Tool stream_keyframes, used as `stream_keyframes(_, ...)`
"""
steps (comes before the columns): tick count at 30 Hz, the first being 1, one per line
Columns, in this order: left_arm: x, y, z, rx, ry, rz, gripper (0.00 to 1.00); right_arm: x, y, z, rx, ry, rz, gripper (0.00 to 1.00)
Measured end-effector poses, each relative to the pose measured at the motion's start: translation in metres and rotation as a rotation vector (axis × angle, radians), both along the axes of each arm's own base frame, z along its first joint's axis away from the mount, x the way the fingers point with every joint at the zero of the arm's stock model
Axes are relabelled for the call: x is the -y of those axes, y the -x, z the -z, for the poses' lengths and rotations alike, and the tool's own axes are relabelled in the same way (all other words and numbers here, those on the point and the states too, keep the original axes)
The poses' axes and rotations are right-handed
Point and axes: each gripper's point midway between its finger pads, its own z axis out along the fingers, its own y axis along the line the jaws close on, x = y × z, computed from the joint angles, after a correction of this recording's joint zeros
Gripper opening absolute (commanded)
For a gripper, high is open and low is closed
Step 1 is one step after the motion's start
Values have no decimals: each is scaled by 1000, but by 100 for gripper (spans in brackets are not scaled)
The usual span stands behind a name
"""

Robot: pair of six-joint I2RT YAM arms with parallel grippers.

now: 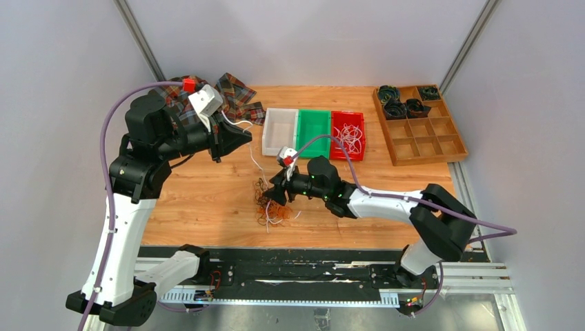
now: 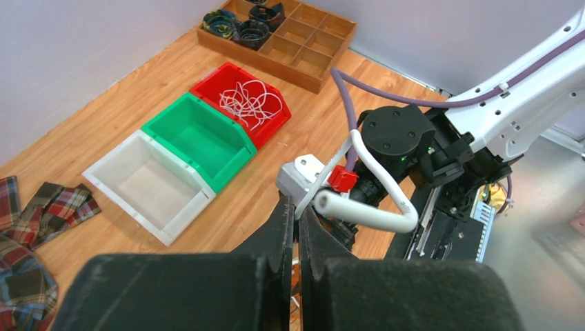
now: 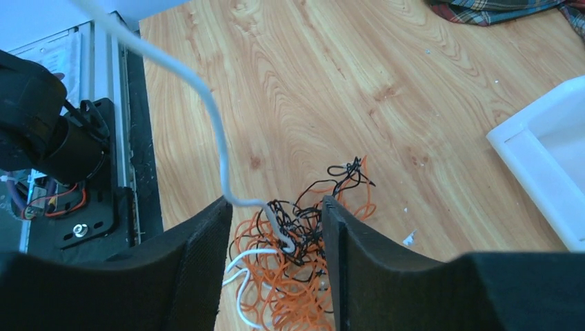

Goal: Untangle the cables
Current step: Untie the cable.

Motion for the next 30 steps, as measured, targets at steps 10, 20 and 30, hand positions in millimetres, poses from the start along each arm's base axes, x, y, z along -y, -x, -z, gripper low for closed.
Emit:
stream_keyframes(10, -2, -3, 14, -2, -27, -8, 7, -2, -10, 1, -1, 27, 40, 1)
stream_keyframes(20, -10, -17, 124, -130, -162, -31, 24, 13, -6, -123, 129, -172, 78, 1)
stream_keyframes(30, 3, -1, 158, -173, -143, 105, 57, 10, 0, -147, 98, -222, 57, 1)
